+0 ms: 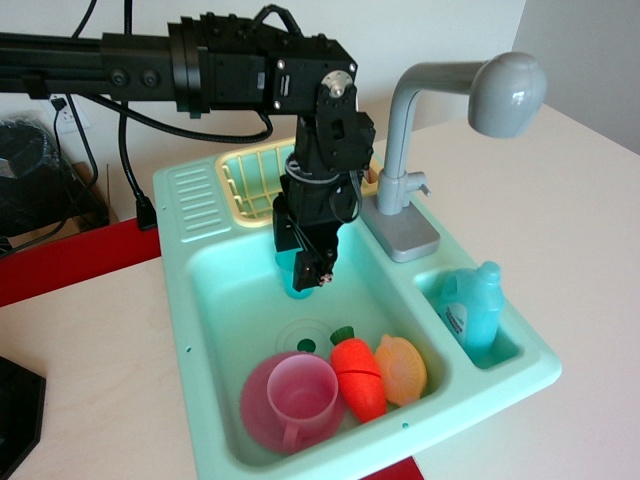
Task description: Put cup from sink to drying rack
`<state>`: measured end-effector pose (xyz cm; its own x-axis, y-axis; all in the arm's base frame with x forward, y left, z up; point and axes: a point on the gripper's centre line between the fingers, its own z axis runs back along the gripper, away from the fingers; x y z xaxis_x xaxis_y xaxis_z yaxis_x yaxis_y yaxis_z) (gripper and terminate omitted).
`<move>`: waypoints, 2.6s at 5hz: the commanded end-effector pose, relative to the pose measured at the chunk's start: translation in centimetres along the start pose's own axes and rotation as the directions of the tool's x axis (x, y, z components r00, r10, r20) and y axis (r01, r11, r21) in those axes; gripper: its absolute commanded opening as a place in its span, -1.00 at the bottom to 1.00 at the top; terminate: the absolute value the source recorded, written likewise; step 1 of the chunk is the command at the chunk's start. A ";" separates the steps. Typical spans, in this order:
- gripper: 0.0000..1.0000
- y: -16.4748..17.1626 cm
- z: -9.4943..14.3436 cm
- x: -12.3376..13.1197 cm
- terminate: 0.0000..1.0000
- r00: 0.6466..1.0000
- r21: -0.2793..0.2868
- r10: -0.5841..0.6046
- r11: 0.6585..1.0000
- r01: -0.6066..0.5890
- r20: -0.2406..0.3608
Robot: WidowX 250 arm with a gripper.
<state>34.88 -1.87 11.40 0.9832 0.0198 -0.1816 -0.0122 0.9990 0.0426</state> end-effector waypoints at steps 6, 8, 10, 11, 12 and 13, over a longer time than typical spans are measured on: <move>-1.00 -0.3 -1.2 0.2 -1.00 0.998 0.003 0.029 1.000 -0.029 0.049; -1.00 0.2 1.7 -0.4 -1.00 0.991 -0.006 0.019 1.000 -0.018 0.133; -1.00 3.0 10.8 0.8 -1.00 0.953 -0.012 0.054 0.999 -0.053 0.299; -1.00 5.3 12.2 1.4 -1.00 0.945 -0.028 0.107 0.994 -0.103 0.308; -1.00 10.3 10.7 2.8 -1.00 0.944 -0.018 0.202 0.979 -0.205 0.260; -1.00 13.7 8.5 3.6 -1.00 0.944 -0.030 0.258 0.966 -0.258 0.206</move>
<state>39.49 12.36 16.14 0.9535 0.2975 -0.0480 -0.2946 0.9537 0.0602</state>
